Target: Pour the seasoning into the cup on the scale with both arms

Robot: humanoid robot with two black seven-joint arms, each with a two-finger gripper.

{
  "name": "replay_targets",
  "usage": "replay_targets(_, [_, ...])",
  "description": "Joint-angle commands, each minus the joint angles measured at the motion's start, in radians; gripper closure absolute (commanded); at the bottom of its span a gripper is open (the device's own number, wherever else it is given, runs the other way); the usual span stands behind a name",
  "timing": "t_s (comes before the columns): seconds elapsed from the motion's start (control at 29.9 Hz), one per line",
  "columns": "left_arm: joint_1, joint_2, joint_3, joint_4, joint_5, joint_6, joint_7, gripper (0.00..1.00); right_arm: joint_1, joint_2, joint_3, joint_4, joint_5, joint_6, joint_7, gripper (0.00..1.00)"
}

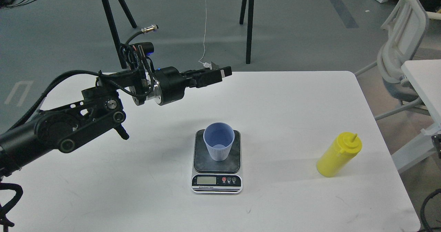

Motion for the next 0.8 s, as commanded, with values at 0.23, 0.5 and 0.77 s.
replay_targets(0.23, [0.003, -0.026, -0.388, 0.276, -0.792, -0.048, 0.009, 0.00, -0.386, -0.070, 0.070, 0.354, 0.000, 0.000, -0.004, 0.01])
replay_targets(0.5, [-0.007, -0.027, -0.498, 0.523, -1.085, -0.199, 0.012, 0.00, -0.547, -0.066, 0.070, 0.546, -0.009, 0.000, -0.010, 0.01])
replay_targets(0.77, [0.036, -0.026, -0.500, 0.499, -1.205, -0.197, 0.006, 0.00, -0.659, -0.049, 0.079, 0.733, -0.110, 0.000, -0.012, 0.01])
